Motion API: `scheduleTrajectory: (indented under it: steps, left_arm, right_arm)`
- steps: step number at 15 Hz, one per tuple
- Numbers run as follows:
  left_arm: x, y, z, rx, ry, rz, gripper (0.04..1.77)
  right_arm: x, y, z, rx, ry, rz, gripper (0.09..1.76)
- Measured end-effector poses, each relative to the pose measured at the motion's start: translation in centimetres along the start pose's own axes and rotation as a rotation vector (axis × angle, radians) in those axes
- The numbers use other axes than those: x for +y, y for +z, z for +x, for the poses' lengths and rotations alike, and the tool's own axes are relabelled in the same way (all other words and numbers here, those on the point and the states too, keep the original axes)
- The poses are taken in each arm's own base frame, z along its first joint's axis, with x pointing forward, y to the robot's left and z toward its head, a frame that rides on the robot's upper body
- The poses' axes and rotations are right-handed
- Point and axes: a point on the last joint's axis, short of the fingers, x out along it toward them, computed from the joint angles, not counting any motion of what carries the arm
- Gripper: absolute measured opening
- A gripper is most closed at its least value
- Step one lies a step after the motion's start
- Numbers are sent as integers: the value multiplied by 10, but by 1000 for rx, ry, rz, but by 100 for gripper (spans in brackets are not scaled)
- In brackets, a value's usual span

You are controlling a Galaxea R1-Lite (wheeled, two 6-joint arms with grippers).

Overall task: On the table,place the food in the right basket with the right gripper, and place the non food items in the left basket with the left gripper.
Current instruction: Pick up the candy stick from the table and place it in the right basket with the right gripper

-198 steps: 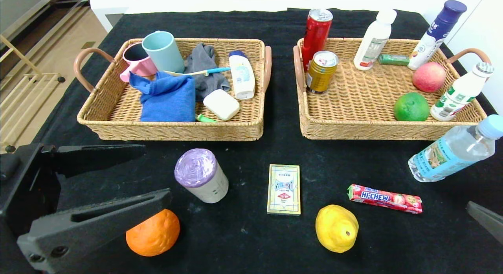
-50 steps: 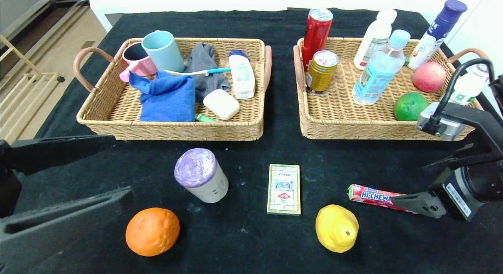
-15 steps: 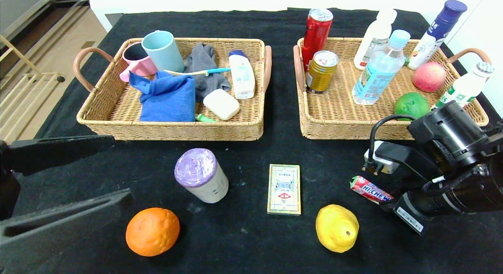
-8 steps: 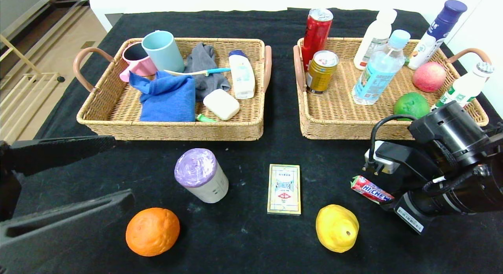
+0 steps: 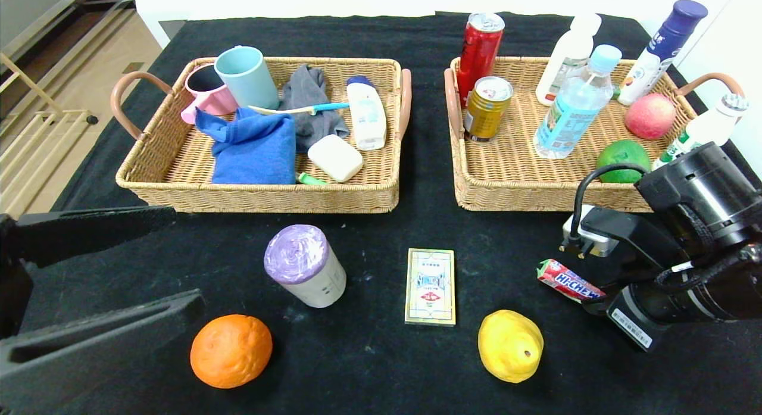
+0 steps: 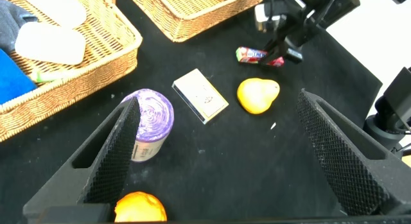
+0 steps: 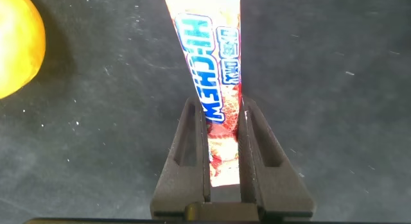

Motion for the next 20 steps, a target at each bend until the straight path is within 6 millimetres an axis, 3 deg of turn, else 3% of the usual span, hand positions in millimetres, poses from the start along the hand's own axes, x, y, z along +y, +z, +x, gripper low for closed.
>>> scheduleTrajectory:
  steps: [11,16,20]
  left_arm:
    - [0,-1,1,6,-1,-1,176]
    - [0,-1,1,6,-1,3,176]
    - [0,-1,1,6,-1,3,176]
  right_arm:
    - [-9,1,-40,-186,-55,93,36]
    - [-23,21,-57,-340,-100,207,36]
    - [-35,50,-65,-477,-124,289,36]
